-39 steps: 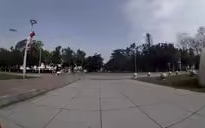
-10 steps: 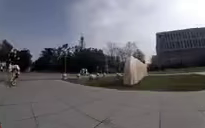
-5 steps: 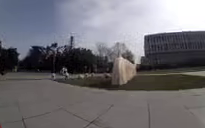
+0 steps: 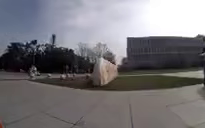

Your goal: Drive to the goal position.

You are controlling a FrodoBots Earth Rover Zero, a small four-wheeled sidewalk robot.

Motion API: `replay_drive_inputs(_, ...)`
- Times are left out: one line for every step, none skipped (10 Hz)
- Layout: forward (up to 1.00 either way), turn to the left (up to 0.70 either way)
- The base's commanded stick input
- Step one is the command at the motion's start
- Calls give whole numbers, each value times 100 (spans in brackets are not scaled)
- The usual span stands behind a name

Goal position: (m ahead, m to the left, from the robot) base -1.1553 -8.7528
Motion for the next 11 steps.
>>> replay_drive_inputs(0,-100)
replay_drive_inputs(0,-100)
replay_drive_inputs(0,-100)
replay_drive_inputs(0,-100)
replay_drive_inputs(0,-100)
replay_drive_inputs(0,-100)
replay_drive_inputs(0,-100)
replay_drive_inputs(0,-100)
replay_drive_inputs(0,-100)
replay_drive_inputs(0,-100)
replay_drive_inputs(0,-100)
